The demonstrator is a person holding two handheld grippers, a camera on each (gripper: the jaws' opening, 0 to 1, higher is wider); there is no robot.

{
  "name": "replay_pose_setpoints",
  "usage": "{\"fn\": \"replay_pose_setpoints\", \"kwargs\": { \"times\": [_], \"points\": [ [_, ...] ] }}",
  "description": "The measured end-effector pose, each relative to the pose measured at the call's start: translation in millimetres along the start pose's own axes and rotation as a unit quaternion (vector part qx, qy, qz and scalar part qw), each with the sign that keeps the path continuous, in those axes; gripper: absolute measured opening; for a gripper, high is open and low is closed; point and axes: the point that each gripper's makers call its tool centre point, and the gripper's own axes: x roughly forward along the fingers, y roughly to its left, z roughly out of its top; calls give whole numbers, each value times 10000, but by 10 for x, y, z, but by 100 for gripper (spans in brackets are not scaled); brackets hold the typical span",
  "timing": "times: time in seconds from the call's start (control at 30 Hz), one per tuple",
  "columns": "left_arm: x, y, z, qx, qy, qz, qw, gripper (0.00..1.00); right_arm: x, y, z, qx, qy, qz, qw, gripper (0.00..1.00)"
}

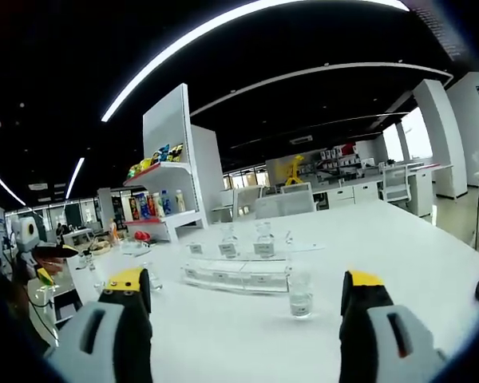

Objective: Identify the label on the chemical reagent bottle, grasp the chemical reagent bottle, and place it in the designated position on the reagent rack

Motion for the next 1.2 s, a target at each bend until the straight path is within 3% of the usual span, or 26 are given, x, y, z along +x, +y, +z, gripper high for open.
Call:
{"fn": "replay_pose_setpoints", "kwargs": {
  "times": [1.2],
  "points": [
    [8,-24,-31,4,34,-17,10000,93,44,50,-180,-40,220,150,9996,96]
  ]
}}
